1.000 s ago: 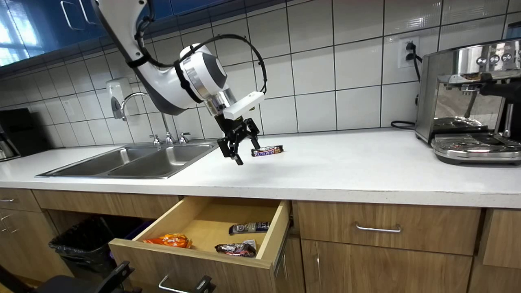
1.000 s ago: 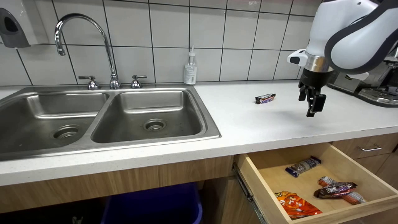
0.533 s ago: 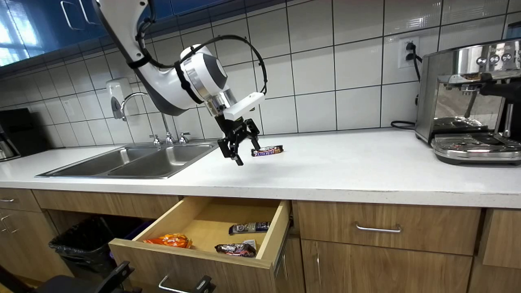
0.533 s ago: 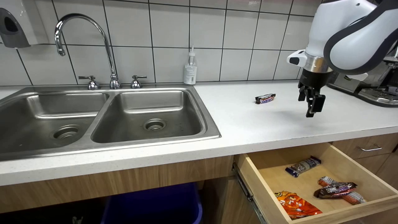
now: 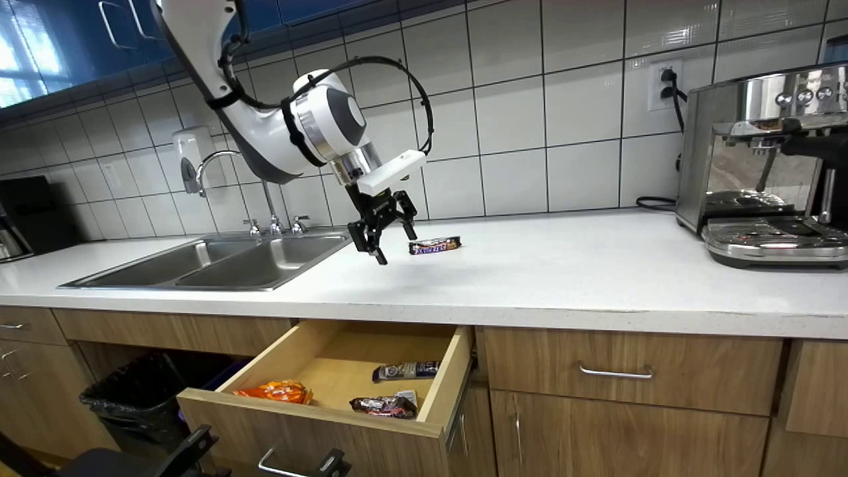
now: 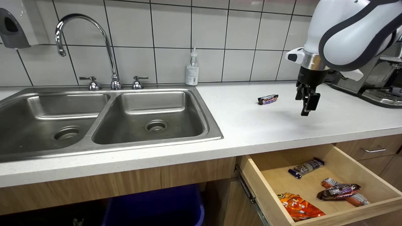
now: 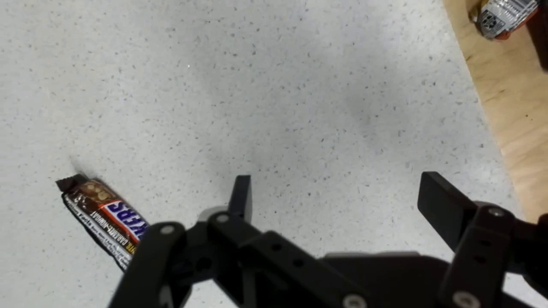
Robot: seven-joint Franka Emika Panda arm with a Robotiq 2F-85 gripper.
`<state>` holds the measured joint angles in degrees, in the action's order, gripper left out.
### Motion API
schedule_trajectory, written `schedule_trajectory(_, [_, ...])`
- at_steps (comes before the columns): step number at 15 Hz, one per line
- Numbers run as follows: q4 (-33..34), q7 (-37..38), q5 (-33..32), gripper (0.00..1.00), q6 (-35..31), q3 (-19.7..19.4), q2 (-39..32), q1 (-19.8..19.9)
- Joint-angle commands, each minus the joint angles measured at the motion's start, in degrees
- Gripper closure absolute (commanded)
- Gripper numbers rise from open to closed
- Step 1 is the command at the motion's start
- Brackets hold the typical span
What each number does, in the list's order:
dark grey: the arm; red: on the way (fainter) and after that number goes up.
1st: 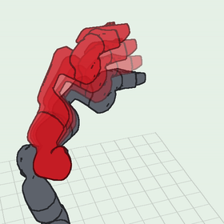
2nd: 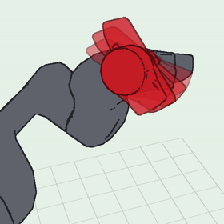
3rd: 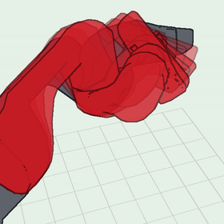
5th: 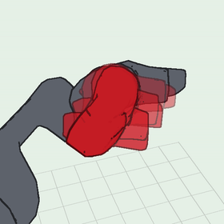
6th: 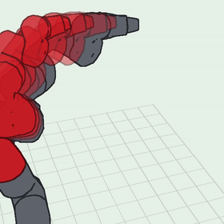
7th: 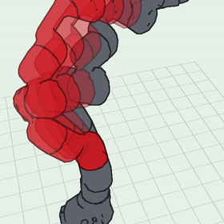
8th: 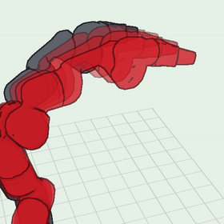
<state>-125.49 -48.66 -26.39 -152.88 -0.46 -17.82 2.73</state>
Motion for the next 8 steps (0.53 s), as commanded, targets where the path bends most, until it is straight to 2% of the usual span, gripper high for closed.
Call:
schedule_trajectory(1, [3.96, -0.87, 2.28, 0.00, 0.62, 1.02, -2.33, 0.09])
schedule_trajectory(8, [10.85, -0.60, 3.93, 0.00, 1.64, 1.73, -7.01, -0.09])
